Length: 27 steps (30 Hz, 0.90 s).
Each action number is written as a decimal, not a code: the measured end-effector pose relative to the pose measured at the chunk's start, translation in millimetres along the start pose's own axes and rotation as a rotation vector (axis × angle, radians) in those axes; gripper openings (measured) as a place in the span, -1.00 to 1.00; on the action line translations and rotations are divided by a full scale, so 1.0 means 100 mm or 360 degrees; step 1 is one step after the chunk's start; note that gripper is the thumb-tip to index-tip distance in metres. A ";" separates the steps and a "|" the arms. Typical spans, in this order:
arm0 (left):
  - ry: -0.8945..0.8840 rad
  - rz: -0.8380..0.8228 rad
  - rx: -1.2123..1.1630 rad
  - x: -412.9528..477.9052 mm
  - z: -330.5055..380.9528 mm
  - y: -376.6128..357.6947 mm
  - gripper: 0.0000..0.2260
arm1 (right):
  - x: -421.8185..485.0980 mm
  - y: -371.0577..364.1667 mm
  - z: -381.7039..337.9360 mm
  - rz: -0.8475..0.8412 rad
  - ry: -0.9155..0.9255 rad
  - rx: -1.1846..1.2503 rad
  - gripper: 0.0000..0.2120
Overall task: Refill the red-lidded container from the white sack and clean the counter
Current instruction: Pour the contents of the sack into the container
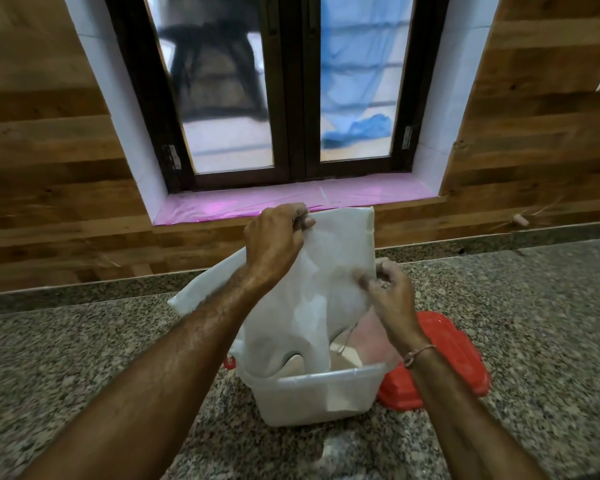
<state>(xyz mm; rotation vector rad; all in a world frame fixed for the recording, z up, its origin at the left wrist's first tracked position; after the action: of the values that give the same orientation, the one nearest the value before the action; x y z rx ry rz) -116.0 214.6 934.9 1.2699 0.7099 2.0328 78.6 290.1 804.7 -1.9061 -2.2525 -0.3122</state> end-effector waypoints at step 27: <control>-0.0016 -0.0180 -0.0142 -0.16 0.24 -0.07 -0.82 | 0.28 0.12 -0.08 0.0025 0.0040 -0.0786 -0.77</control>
<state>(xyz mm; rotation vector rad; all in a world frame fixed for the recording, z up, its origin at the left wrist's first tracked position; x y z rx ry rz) -87.6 209.7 930.3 1.1625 0.6632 1.9434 86.1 317.0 820.3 -2.1146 -2.2953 -0.9611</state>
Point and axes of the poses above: each hand's wrist, its own x-axis towards the middle knuckle, its own y-axis out of the back of the hand, z = x × y, the point moved 3 cm from there along x, towards the middle knuckle, and after that the axes turned 6 degrees about x, right-handed, at the moved point
